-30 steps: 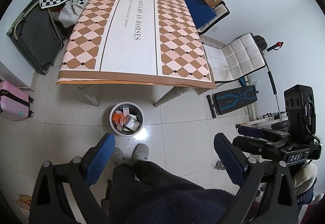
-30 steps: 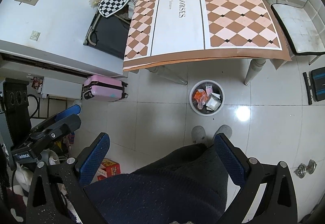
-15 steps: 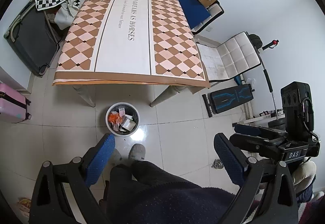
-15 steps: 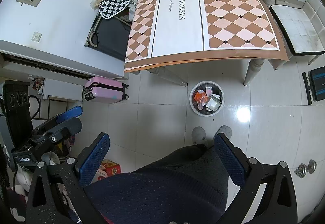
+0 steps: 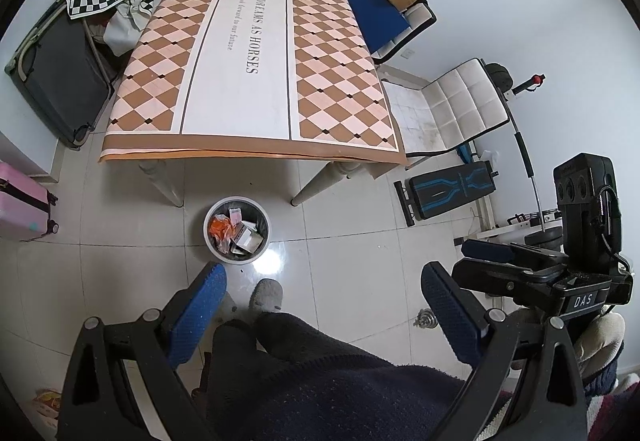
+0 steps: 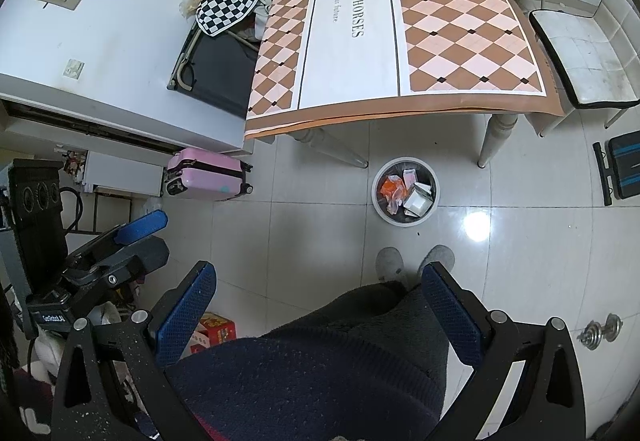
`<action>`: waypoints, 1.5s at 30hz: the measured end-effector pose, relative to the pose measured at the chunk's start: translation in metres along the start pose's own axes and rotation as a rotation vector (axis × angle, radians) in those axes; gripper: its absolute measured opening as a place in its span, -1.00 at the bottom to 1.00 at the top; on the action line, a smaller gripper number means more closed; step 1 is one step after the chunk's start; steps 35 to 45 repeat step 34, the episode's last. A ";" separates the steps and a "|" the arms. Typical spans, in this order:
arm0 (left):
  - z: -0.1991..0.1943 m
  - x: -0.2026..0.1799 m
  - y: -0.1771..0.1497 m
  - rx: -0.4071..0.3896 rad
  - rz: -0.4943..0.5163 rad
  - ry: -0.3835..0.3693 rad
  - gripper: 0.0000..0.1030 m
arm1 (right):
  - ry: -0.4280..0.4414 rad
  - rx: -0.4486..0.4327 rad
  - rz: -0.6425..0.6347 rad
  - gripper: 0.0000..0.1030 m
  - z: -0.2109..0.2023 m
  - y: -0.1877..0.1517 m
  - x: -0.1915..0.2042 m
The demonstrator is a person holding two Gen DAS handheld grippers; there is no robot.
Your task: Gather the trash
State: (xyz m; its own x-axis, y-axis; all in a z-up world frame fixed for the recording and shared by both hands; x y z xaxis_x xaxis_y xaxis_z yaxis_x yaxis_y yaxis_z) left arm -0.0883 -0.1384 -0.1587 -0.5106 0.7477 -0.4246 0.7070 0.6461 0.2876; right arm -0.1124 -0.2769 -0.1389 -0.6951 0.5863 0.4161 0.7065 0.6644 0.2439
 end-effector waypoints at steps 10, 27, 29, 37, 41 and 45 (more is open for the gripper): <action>0.000 0.000 -0.002 0.001 0.003 -0.001 0.94 | -0.001 0.003 -0.001 1.00 -0.002 -0.005 -0.003; -0.002 0.003 -0.003 0.002 0.008 -0.001 0.94 | -0.004 0.008 -0.006 1.00 -0.001 -0.007 -0.002; -0.002 0.003 -0.004 0.003 0.008 -0.001 0.94 | 0.000 0.010 -0.006 1.00 -0.002 -0.007 -0.002; -0.001 0.001 -0.005 -0.003 0.008 -0.005 0.94 | 0.001 0.015 -0.015 1.00 -0.004 -0.006 -0.004; -0.001 0.001 -0.005 -0.003 0.008 -0.005 0.94 | 0.001 0.015 -0.015 1.00 -0.004 -0.006 -0.004; -0.001 0.001 -0.005 -0.003 0.008 -0.005 0.94 | 0.001 0.015 -0.015 1.00 -0.004 -0.006 -0.004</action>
Point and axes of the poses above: each gripper's, at about its wrist camera, not at the fingertips, and z roughly the way its jaws point, x to its left, y to its top, the point moved 9 cm from there along z, roughly the way its jaws point, and after that the axes turned 2 degrees about -z, right-handed, at the moved point
